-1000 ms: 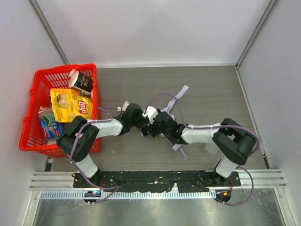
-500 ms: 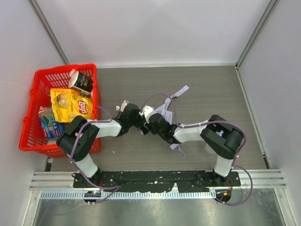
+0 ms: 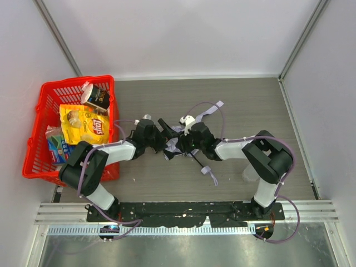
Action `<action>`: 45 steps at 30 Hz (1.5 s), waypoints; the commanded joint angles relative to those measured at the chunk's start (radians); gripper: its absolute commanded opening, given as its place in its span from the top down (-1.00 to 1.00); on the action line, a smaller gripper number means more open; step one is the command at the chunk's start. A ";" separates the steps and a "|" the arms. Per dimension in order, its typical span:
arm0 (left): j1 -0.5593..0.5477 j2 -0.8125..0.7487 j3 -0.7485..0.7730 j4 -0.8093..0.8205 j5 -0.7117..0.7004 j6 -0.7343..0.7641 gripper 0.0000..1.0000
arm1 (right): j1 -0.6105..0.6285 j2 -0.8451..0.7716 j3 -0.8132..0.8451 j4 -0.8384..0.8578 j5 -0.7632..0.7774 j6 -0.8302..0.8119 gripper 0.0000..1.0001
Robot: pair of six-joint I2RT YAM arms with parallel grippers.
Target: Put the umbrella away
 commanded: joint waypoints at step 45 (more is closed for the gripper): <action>-0.025 0.276 0.260 -0.345 -0.203 -0.005 -0.55 | -0.299 0.287 0.208 -0.277 -0.811 0.118 0.98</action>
